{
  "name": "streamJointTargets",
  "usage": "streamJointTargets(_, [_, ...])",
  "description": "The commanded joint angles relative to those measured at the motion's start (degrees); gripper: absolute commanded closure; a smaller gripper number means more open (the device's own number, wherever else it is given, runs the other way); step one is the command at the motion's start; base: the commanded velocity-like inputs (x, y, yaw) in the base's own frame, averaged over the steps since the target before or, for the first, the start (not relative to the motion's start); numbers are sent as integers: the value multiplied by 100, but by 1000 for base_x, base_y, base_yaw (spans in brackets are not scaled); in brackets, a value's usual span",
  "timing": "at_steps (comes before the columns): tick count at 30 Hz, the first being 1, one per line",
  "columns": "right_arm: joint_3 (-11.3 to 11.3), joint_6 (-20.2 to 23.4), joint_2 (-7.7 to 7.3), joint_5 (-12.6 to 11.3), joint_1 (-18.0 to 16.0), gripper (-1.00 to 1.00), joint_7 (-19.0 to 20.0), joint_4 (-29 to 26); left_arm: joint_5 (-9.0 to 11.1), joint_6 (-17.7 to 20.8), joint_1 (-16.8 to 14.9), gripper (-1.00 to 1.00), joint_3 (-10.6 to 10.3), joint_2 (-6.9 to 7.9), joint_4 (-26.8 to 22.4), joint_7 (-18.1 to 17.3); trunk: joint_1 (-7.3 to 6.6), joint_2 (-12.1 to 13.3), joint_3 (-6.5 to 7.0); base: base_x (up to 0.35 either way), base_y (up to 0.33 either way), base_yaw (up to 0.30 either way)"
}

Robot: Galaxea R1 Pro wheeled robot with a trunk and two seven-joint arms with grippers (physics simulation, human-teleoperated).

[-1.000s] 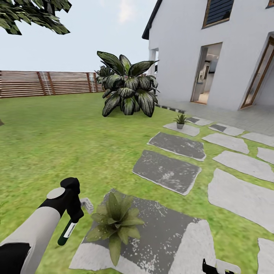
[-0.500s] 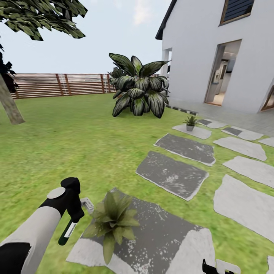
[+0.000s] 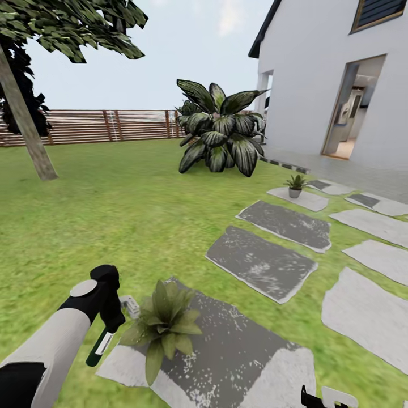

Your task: Pick up the pesticide atomizer in the garden and spray insectifuge to fully cover both potted plants in the garden.

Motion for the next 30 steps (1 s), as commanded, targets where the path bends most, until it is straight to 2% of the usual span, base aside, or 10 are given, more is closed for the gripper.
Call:
streamJointTargets(1, [-21, -18, 0, 15, -2, -100, -4, 4, -28, 59, -1, 100, -22, 6, -5, -46, -3, -3, -6, -169, -244, 278])
streamJointTargets(7, [-21, -18, 0, 16, -2, -100, -5, 4, -28, 51, 47, 100, 13, 41, -4, -50, -3, -3, -6, -107, -262, 278])
streamJointTargets(14, [-21, -18, 0, 17, -2, -100, -4, 7, -28, 41, 94, 100, 304, 88, 80, 21, -3, -3, -6, -223, -219, 276])
streamJointTargets(17, [-21, -18, 0, 15, -2, -100, -4, 8, 26, 41, 286, 100, 396, 41, 90, 40, -3, -3, -6, -264, -199, 171])
streamJointTargets(19, [-21, -18, 0, 16, -2, -100, -4, 7, 192, 41, 426, 100, 448, 9, 92, 163, -3, -3, -6, -192, -139, 44])
streamJointTargets(21, [-21, -18, -3, 18, -2, -100, 5, 11, 555, 41, 553, 100, 476, -54, 98, 545, -3, -3, -6, -66, -47, 14])
streamJointTargets(24, [-21, -18, -7, 24, -2, -100, 12, 12, 1182, 41, 747, 100, 501, -88, 105, 1449, -3, -3, -6, -18, -13, 4])
streamJointTargets(26, [-21, -18, -8, 25, -2, -100, 13, 13, 1708, 41, 863, 100, 511, -95, 292, 2271, -3, -3, -6, -3, -2, 1])
streamJointTargets(27, [-21, -18, -9, 25, -2, -100, 14, 13, 1876, 37, 881, 100, 513, -96, 428, 2572, -3, -3, -6, -1, -1, 0])
streamJointTargets(30, [-13, -18, -11, 25, -2, -100, 14, 13, 2159, 33, 895, 100, 514, -78, 630, 2967, -3, -3, -6, 0, 0, 0])
